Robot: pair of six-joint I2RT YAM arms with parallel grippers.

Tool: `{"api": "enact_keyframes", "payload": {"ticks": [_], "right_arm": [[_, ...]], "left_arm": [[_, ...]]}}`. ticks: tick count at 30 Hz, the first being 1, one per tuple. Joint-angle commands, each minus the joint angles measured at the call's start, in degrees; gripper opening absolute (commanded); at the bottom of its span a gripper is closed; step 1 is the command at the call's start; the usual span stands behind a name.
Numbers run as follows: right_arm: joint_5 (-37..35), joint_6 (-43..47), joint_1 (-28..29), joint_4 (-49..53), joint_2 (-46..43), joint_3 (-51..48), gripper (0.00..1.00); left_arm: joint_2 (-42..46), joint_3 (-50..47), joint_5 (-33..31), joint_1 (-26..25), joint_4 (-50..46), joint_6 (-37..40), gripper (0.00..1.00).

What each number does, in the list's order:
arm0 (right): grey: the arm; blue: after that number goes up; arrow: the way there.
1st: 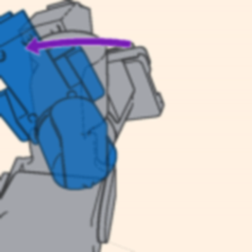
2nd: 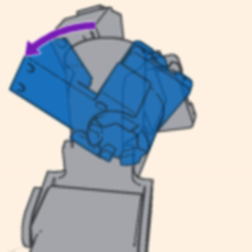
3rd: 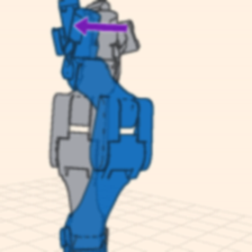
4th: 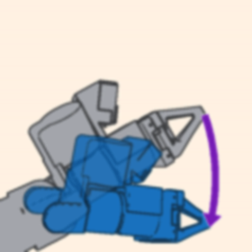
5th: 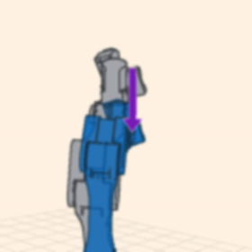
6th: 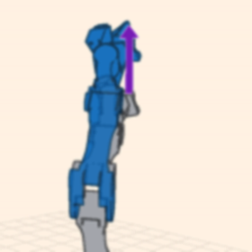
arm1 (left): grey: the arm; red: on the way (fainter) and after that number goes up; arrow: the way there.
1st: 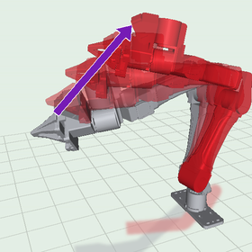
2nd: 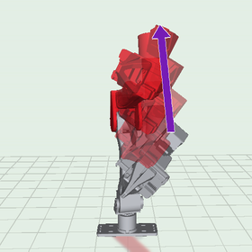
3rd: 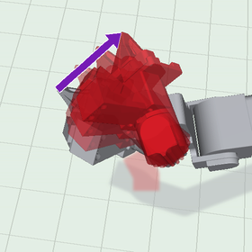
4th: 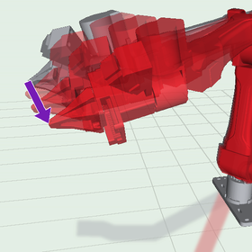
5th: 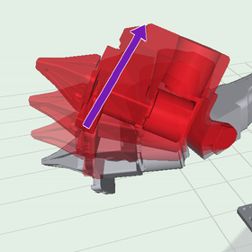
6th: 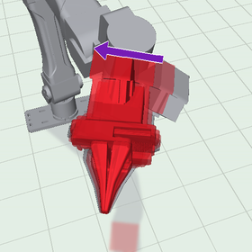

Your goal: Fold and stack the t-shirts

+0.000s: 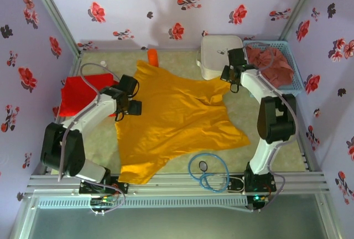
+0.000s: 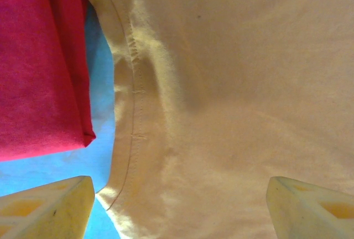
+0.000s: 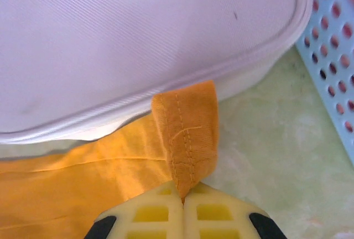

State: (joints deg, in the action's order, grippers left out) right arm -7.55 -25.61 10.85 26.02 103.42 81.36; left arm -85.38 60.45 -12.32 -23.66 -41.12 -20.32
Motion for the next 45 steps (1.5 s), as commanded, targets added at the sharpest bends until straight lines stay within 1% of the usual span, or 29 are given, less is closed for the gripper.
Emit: {"api": "enact_keyframes", "payload": {"ticks": [1, 6, 11, 14, 16, 18, 22, 23, 25, 27, 29, 30, 31, 34, 36, 37, 39, 40, 42, 45], "right_arm": [[-1.83, 2.59, 0.16, 2.16, -2.4, 2.46, 0.0], [2.29, 4.59, 0.34, -0.51, -1.59, 7.19, 0.0], [6.57, 5.17, 0.32, -1.78, 3.4, 15.59, 0.0], [5.7, 4.86, 0.09, -0.31, 7.25, 21.0, 0.0], [3.38, 4.02, -0.61, 0.83, 9.85, 24.1, 0.03], [3.21, 2.57, -1.62, 3.16, 12.91, 27.98, 0.05], [0.59, 0.73, -3.39, 14.41, 20.61, 39.31, 0.06], [0.48, 0.54, -3.78, 16.82, 21.95, 41.48, 0.11], [1.7, 0.77, -4.29, 19.35, 22.76, 42.92, 0.32], [2.29, 1.45, -4.42, 19.02, 20.89, 40.09, 0.62], [1.4, 1.79, -4.35, 16.05, 17.4, 33.47, 0.87], [0.39, 1.79, -4.35, 14.99, 14.61, 30.01, 0.96], [-0.02, 1.86, -4.42, 14.01, 12.46, 27.26, 0.99], [0.26, 0.89, -4.39, 13.3, 5.45, 18.34, 0.99], [0.89, -1.41, -4.44, 12.29, -0.4, 10.23, 0.99], [0.7, -2.51, -4.52, 12.12, -2.56, 6.76, 0.96], [0.08, -5.39, -4.93, 12.15, -7.58, -0.9, 0.87], [0.72, -6.81, -5.43, 11.85, -9.7, -4.25, 0.84], [4.39, -8.39, -6.94, 9.85, -14.05, -11.88, 0.78], [6.94, -10.21, -9.13, 7.36, -18.18, -20.56, 0.68]], "left_arm": [[-1.43, -1.32, 0.97, 0.39, 2.54, -1.74, 0.81], [-5.28, -2.09, 0.77, 1.45, 6.47, -1.86, 0.81], [-10.59, 0.57, 0.74, 2.91, 8.59, -2.71, 0.81], [-15.03, 3.8, 0.56, 3.25, 7.84, -2.71, 0.81], [-18.07, 6.48, 0.41, 3.91, 6.36, -2.97, 0.8], [-20.78, 8.98, 0.36, 4.45, 5.09, -3.05, 0.8], [-24.87, 13.93, 0.39, 5.28, 2.85, -2.85, 0.8], [-25.91, 15.22, 0.37, 5.55, 2.15, -2.72, 0.8], [-27.38, 17.47, 0.28, 5.83, 0.79, -2.24, 0.79], [-27.11, 18.55, 0.28, 5.94, 0.08, -1.92, 0.78], [-25.21, 18.29, 0.69, 5.9, -0.26, -2.01, 0.79], [-23.72, 18.02, 1.22, 5.88, -0.72, -1.96, 0.79], [-22.29, 17.72, 1.78, 5.91, -1.16, -2.0, 0.79], [-16.51, 15.87, 4.4, 5.88, -2.21, -2.27, 0.8], [-12.8, 13.82, 6.82, 5.78, -3.24, -2.78, 0.8], [-11.16, 12.6, 7.17, 5.73, -3.79, -3.25, 0.8], [-7.6, 9.36, 7.89, 5.56, -4.53, -4.55, 0.8], [-6.14, 7.84, 8.19, 5.48, -4.79, -5.05, 0.8], [-2.55, 3.6, 8.75, 5.27, -4.93, -6.52, 0.8], [1.71, -1.85, 9.61, 4.94, -4.58, -8.23, 0.8]]}}
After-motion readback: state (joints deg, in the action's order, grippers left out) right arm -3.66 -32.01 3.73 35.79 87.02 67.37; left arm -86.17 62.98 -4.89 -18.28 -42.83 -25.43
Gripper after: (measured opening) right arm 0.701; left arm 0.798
